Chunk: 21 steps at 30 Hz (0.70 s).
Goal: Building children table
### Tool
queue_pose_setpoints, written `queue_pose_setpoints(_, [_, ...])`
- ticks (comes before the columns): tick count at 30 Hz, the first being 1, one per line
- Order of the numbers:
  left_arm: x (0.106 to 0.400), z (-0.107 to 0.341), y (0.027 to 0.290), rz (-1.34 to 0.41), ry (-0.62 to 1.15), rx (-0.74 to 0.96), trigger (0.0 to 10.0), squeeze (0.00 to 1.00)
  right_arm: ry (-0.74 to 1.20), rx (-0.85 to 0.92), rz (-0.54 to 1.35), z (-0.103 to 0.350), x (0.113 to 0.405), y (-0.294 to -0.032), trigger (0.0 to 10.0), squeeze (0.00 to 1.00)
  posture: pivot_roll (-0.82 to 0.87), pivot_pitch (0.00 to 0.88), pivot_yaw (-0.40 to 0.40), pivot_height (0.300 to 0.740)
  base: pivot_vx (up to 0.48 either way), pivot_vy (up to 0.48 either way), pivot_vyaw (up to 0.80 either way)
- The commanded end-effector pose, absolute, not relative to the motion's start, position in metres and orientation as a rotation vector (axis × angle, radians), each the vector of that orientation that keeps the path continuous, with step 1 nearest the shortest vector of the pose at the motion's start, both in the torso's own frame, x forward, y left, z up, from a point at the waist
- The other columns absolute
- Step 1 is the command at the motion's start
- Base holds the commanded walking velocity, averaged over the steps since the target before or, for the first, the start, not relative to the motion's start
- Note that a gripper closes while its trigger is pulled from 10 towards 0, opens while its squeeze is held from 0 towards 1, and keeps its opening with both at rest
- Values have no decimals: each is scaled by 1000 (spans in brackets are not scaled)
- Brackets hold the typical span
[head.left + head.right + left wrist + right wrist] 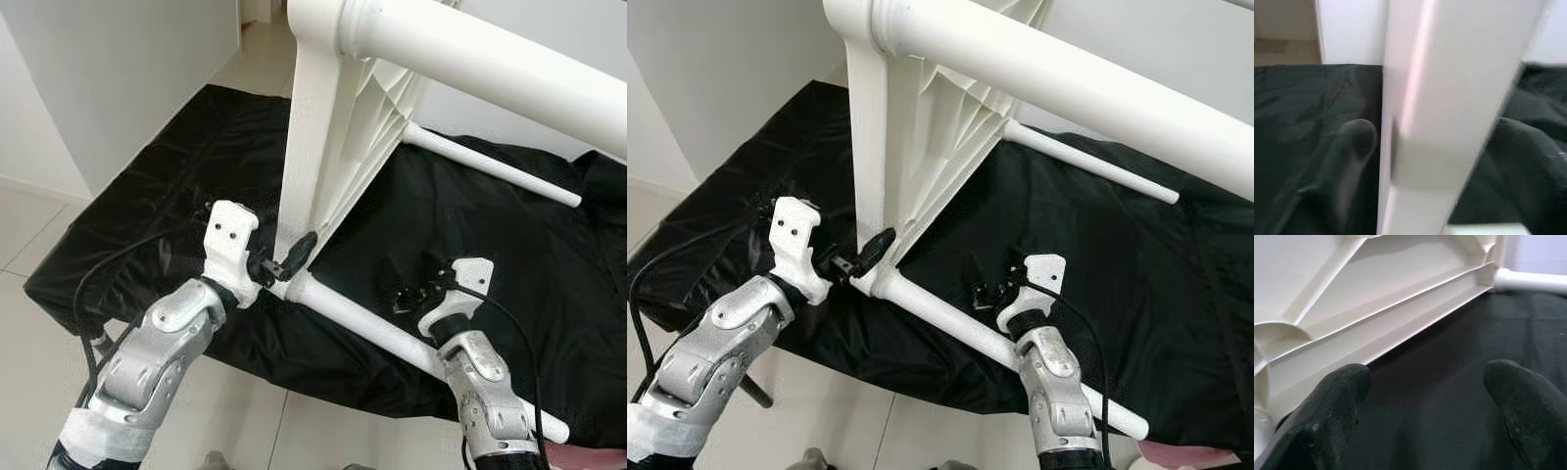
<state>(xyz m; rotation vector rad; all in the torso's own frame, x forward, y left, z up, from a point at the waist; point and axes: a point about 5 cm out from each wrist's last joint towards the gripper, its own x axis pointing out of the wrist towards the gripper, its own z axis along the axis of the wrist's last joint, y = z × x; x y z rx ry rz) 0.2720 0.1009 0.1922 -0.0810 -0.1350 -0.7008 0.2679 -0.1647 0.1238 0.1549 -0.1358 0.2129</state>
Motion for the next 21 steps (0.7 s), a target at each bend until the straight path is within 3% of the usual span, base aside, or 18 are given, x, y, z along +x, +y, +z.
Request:
queue_pose_setpoints(1, [271, 196, 94, -799, -140, -100, 10000, 1000, -135, 147, 199, 123, 268, -167, 10000, 0, -9, 22, -47, 740, 0, 0, 0])
queue_pose_setpoints(9, [284, 209, 79, -804, -173, -68, 10000, 1000, -134, 147, 165, 120, 268, -169, 10000, 0, -18, 17, -33, 740, 0, 0, 0])
queue_pose_setpoints(10, [286, 211, 77, -819, -182, -63, 10000, 0, -134, 144, 160, 120, 267, -169, 10000, 0, -23, 14, -30, 740, 0, 0, 0])
queue_pose_setpoints(21, [303, 221, 71, -869, -204, -36, 10000, 0, -134, 133, 137, 120, 268, -171, 10000, 0, -44, 8, -13, 740, 0, 0, 0])
